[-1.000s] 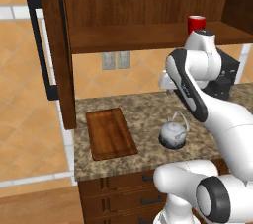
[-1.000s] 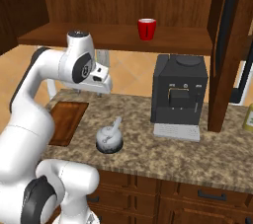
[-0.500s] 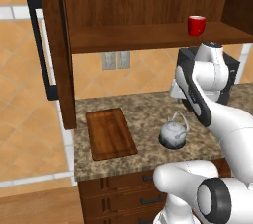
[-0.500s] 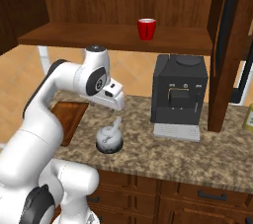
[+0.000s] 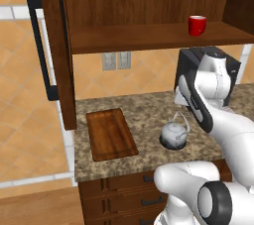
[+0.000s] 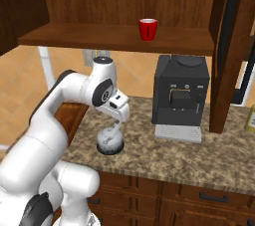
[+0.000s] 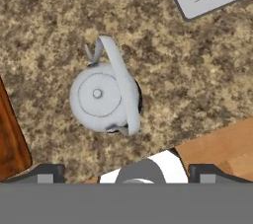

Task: Pick the kettle from the counter and place it on the tray. Then pick the mug from the cabinet and place it on the tray. Then close the cabinet doors.

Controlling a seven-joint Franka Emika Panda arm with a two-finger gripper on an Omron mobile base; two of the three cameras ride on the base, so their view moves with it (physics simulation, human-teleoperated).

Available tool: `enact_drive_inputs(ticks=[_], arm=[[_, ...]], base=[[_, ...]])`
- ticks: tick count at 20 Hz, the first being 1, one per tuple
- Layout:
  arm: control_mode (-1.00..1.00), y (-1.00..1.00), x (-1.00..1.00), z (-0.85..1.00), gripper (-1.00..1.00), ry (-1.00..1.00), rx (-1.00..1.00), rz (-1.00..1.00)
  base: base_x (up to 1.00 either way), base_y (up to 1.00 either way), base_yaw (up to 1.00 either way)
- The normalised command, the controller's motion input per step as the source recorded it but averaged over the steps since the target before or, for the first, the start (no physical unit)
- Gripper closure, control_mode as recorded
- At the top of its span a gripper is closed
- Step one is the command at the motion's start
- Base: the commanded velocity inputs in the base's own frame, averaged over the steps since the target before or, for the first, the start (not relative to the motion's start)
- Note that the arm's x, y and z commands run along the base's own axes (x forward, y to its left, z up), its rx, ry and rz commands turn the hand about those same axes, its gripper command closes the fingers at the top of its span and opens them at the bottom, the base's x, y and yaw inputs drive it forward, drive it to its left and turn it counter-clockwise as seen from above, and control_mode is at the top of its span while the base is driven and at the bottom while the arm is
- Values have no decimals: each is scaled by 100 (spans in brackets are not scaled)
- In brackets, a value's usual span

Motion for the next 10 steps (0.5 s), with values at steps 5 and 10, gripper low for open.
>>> enact_drive_inputs(ticks=[5, 10], arm=[[-100, -18, 0, -28, -100, 0, 5, -3], [-100, -15, 4, -23, -100, 0, 4, -3]], base=[[0, 0, 0], [0, 0, 0]])
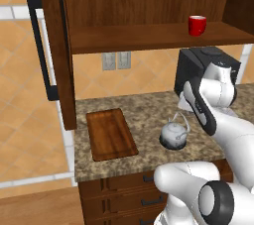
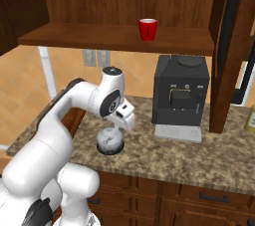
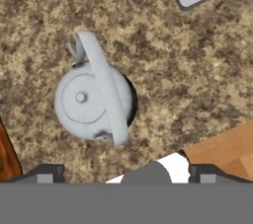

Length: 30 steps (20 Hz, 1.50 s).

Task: Pick the kettle from the counter and place it on the tray. Then pick the mug from the cabinet and place it on the tray. Then close the cabinet doors.

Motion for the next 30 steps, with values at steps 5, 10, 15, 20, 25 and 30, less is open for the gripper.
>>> enact_drive_inputs(ticks=[5, 10, 15, 20, 25, 30], arm=[[-100, -4, 10, -19, -100, 0, 0, -2], [-100, 1, 19, -18, -100, 0, 0, -2], [-100, 6, 19, -18, -100, 0, 0, -2], [-100, 2, 17, -22, -100, 0, 0, -1], [-100, 0, 20, -20, -100, 0, 0, -1], [-100, 0, 18, -16, -100, 0, 0, -1]], base=[[0, 0, 0], [0, 0, 0], [0, 0, 0], [0, 0, 0], [0, 0, 0], [0, 0, 0]])
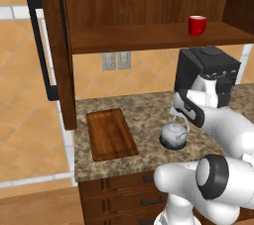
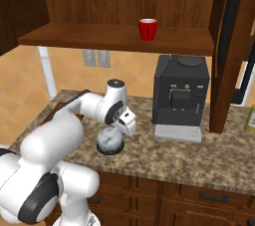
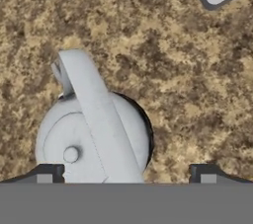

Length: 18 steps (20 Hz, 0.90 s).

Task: Pick the kettle from the counter and place it on the tray. Then pick the mug from the cabinet and place it on the tray. Then close the cabinet doors.

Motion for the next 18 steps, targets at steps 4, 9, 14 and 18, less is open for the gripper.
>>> enact_drive_inputs(ticks=[4, 9, 14, 18], arm=[[-100, 0, 16, -15, -100, 2, 0, 0], [-100, 0, 11, -12, 100, 2, 0, 0], [-100, 0, 0, -8, 100, 1, 0, 0], [-100, 0, 0, -2, 100, 0, 0, -1]], base=[[0, 0, 0], [0, 0, 0], [0, 0, 0], [0, 0, 0]])
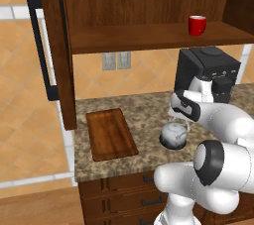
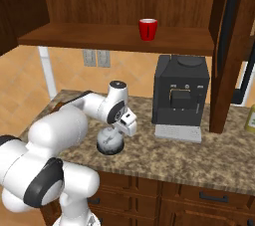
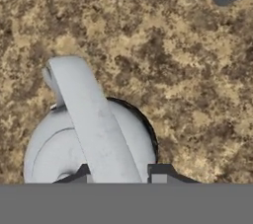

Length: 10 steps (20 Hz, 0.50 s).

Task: Pick the kettle from the counter and place it on the tray. Then pick the mug from the cabinet and place it on the tray. Then close the cabinet doors.

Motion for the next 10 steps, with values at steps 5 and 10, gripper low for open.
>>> enact_drive_inputs(ticks=[5, 10], arm=[[-100, 7, -11, 1, 100, 0, 0, -8], [-100, 21, -14, 29, 100, -3, 0, -16]], base=[[0, 0, 0], [0, 0, 0]])
